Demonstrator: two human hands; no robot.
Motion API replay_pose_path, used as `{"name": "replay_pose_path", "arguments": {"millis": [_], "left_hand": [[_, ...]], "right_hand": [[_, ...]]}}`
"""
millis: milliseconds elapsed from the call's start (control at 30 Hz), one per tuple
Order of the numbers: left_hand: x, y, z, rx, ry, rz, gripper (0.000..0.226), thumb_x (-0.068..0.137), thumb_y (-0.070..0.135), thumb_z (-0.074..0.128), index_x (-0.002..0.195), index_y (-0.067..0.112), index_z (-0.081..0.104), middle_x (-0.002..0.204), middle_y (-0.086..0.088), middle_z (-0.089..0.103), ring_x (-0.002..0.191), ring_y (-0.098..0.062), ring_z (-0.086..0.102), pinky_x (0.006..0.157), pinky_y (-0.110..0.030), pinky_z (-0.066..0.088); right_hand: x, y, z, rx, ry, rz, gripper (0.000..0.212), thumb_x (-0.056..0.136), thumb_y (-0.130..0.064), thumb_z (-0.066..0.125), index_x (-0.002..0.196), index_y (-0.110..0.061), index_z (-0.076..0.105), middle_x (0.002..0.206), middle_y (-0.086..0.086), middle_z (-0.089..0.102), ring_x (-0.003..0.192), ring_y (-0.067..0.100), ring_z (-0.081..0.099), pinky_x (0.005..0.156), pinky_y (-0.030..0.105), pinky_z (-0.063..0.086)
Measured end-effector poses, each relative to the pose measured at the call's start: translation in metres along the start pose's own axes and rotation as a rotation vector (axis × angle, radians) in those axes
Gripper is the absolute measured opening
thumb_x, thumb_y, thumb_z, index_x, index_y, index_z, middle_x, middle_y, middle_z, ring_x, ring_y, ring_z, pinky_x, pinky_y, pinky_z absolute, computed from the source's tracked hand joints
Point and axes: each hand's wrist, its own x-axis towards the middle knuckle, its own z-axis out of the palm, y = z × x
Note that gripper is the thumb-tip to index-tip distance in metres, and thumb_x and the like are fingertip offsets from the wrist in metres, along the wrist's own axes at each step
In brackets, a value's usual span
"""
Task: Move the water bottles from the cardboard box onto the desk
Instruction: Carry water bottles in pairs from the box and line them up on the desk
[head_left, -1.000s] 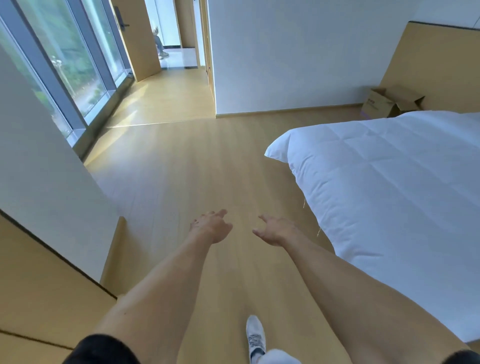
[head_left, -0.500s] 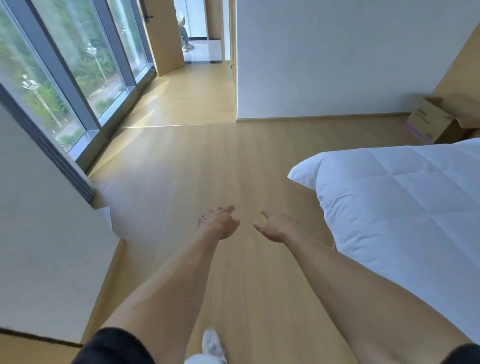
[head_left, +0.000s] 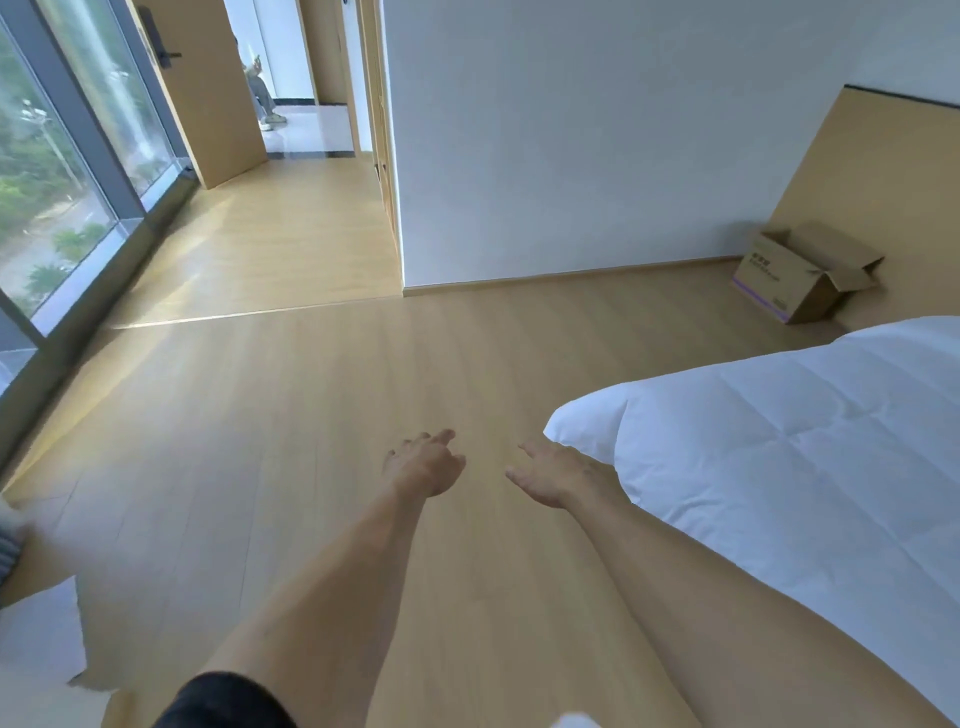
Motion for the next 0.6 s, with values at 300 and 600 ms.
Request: {"name": "replay_pose_path", "arguments": {"millis": [300,600], "left_hand": [[0.167,0.008,-0.068,0.049,-0.020,0.060,0.057,0.100,0.046,0.041,0.155,0.033,0.030,0.157,-0.005,0.039,0.143,-0.028,0.037,0.117,-0.045,0.028],[0.358,0.036,-0.147,0.083,-0.002,-0.016,0.058,0.100,0.046,0.041,0.155,0.033,0.030,0.156,-0.006,0.040,0.141,-0.030,0.039,0.115,-0.044,0.029]], "right_hand": [[0.169,-0.025,-0.059,0.024,0.001,0.037,0.062,0.097,-0.060,0.039,0.151,-0.030,0.034,0.151,0.005,0.045,0.137,0.029,0.042,0.106,0.042,0.037],[0.377,-0.024,-0.139,0.053,-0.018,-0.002,0.062,0.097,-0.061,0.041,0.149,-0.027,0.038,0.148,0.007,0.048,0.137,0.029,0.044,0.108,0.040,0.036]]}}
